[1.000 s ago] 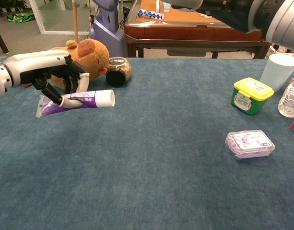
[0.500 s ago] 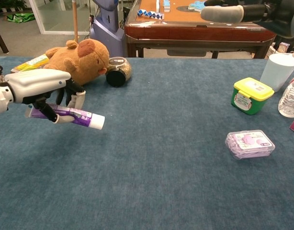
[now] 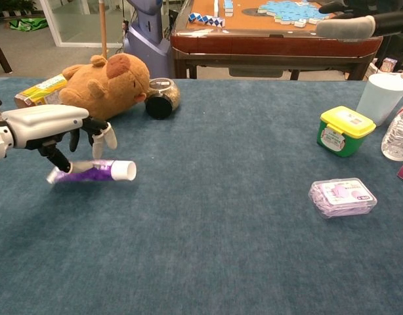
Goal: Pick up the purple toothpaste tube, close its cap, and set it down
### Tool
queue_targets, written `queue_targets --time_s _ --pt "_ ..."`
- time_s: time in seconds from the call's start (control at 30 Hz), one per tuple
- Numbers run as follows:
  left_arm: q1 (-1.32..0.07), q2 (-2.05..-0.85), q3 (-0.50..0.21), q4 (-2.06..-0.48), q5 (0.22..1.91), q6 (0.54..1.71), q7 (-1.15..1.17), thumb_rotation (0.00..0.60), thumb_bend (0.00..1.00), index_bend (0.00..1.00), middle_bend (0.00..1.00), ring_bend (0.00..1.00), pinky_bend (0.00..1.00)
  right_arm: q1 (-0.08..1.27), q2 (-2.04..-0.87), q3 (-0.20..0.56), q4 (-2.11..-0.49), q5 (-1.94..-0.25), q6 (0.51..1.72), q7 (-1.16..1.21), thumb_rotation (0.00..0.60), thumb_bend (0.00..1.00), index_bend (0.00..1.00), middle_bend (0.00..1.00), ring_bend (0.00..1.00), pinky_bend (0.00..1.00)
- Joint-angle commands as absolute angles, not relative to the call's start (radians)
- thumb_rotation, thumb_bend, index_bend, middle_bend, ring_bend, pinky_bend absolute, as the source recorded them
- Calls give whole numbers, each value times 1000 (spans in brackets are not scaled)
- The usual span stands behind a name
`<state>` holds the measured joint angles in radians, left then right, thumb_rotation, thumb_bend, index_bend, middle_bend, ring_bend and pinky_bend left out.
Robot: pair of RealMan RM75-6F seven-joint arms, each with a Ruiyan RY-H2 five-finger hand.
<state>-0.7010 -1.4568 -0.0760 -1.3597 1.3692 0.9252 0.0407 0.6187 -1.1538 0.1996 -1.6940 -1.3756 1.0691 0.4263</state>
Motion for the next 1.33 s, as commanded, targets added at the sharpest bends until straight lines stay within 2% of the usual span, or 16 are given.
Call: queue_targets --time_s 0.03,0.2,0.37,0.43,0.5,0.57,0.6,0.83,1.0,1.33 --pt "-695 -1449 -78 -1368 1356 923 41 600 339 170 338 241 414 608 -1138 198 -1694 -1369 1072 417 374 0 0 0 0 0" --pt "-677 -1418 -81 -1398 1338 934 27 600 339 162 304 244 413 580 -1104 182 -1708 -1373 1085 376 374 0 0 0 0 0" --pt "-627 -1368 -95 -1448 1302 993 1 600 339 169 302 250 414 532 -1064 145 -1730 -1366 1111 274 381 0 0 0 0 0" --pt "-604 -1355 -101 -1461 1289 1027 3 600 340 176 302 250 414 509 -1057 130 -1735 -1358 1133 216 421 0 0 0 0 0" --pt "-574 -1343 -108 -1475 1279 1080 14 600 339 183 302 253 413 476 -1058 117 -1738 -1348 1176 144 532 3 0 0 0 0" --pt "-541 -1336 -116 -1484 1273 1144 27 600 339 189 302 255 413 441 -1062 102 -1735 -1336 1220 74 590 8 0 0 0 0" --pt "-526 -1335 -119 -1485 1272 1172 32 600 339 193 302 256 414 425 -1067 97 -1731 -1330 1242 45 599 9 0 0 0 0" --pt "-425 -1313 -121 -1498 1278 1335 62 600 339 221 302 260 413 300 -1106 55 -1699 -1319 1395 -78 600 10 0 20 0 0" --pt "-352 -1302 -95 -1533 1316 1439 96 600 339 228 302 261 414 227 -1129 34 -1684 -1327 1469 -95 600 11 0 42 0 0" --pt "-263 -1275 -58 -1593 1365 1523 134 600 339 243 302 263 413 149 -1128 23 -1699 -1349 1526 -96 600 11 0 45 0 0"
